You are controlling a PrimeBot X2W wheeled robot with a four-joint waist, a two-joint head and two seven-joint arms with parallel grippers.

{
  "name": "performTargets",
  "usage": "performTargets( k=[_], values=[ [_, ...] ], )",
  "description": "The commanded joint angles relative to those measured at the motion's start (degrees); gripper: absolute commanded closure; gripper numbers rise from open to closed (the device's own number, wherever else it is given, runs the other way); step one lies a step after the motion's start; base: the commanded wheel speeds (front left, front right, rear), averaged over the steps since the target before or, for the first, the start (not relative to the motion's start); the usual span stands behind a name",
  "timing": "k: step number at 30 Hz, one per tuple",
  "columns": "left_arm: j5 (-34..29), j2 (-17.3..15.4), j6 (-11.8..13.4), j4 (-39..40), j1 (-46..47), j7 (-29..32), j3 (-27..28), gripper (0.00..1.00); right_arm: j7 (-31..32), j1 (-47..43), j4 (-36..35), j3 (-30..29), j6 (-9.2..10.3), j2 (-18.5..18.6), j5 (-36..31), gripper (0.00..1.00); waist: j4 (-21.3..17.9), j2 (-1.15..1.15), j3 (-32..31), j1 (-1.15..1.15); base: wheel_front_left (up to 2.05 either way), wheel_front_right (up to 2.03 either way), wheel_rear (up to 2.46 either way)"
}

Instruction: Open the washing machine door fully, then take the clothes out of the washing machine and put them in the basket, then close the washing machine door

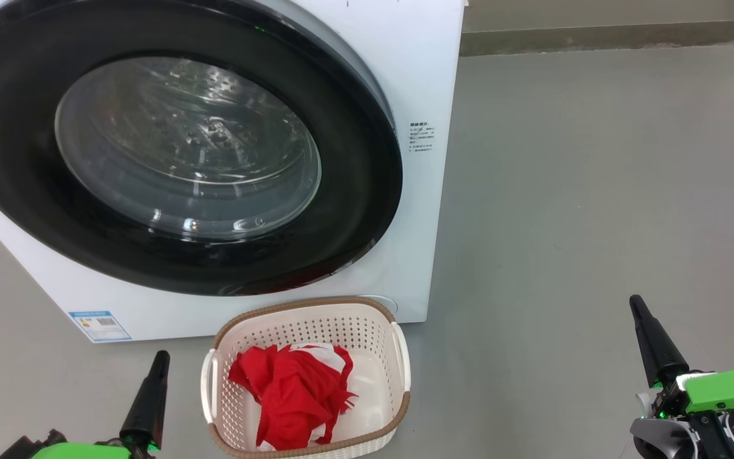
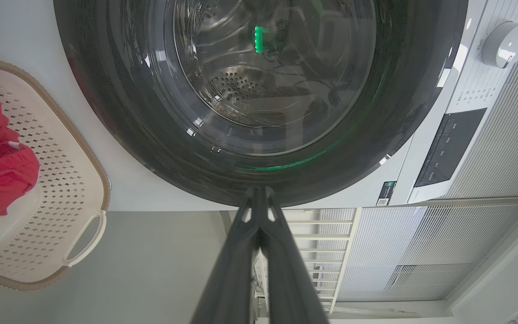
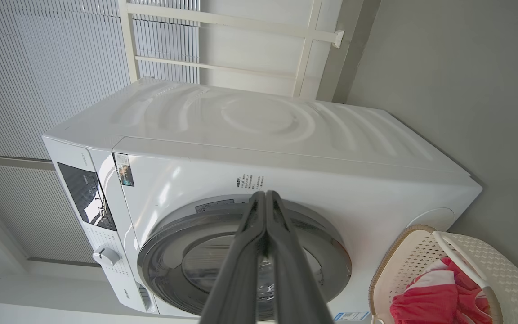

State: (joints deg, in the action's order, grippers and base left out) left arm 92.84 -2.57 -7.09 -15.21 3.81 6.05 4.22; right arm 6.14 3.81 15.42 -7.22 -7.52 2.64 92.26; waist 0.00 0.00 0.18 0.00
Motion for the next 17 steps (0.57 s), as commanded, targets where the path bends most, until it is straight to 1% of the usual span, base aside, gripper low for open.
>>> performTargets(
  k=[1,17],
  values=[
    [-0.58,-0.44,-0.40,1.17,2.37,0.34,2.18,1.00,0.34,2.37,-1.40,0.71,0.03,0.29,-0.09,1.00,0.00,0.00,0.00,0.00,0.00,0.00,0.00],
    [-0.61,-0.41,-0.40,1.17,2.37,0.37,2.22,1.00,0.36,2.37,-1.40,0.70,0.03,0.28,-0.10,1.00,0.00,0.00,0.00,0.00,0.00,0.00,0.00]
  ],
)
